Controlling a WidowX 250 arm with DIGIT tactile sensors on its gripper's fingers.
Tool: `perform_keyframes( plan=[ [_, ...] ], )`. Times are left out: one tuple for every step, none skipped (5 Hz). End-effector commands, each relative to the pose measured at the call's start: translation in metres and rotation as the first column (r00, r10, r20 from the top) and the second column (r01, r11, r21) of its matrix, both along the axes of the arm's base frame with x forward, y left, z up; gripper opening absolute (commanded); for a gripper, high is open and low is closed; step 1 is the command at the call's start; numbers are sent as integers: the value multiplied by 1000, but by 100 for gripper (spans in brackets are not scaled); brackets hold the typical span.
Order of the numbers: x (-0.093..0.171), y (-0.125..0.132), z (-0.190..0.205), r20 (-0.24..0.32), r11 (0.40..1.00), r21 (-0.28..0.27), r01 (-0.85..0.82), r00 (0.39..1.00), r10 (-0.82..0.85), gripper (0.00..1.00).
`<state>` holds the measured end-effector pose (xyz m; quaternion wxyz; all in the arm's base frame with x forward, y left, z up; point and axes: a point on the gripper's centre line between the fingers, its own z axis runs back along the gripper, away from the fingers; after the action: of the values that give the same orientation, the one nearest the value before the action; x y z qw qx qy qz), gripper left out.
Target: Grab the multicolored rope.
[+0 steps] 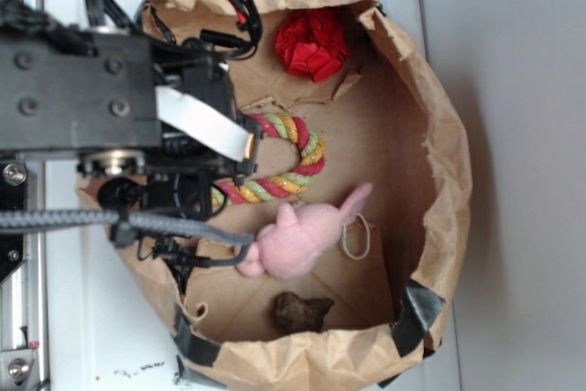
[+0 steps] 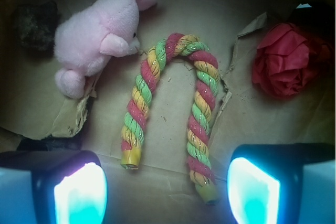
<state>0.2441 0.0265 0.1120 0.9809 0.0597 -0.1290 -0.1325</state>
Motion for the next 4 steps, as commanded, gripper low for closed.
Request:
perform_keyframes(
  plan=[
    [7, -5, 10, 32, 1000, 7, 16, 999, -16, 100],
    [7, -5, 10, 32, 1000, 7, 16, 999, -16, 100],
    [13, 3, -3, 53, 998, -38, 48, 998, -46, 100],
    [29, 17, -8, 5, 996, -72, 45, 999, -45, 100]
  ],
)
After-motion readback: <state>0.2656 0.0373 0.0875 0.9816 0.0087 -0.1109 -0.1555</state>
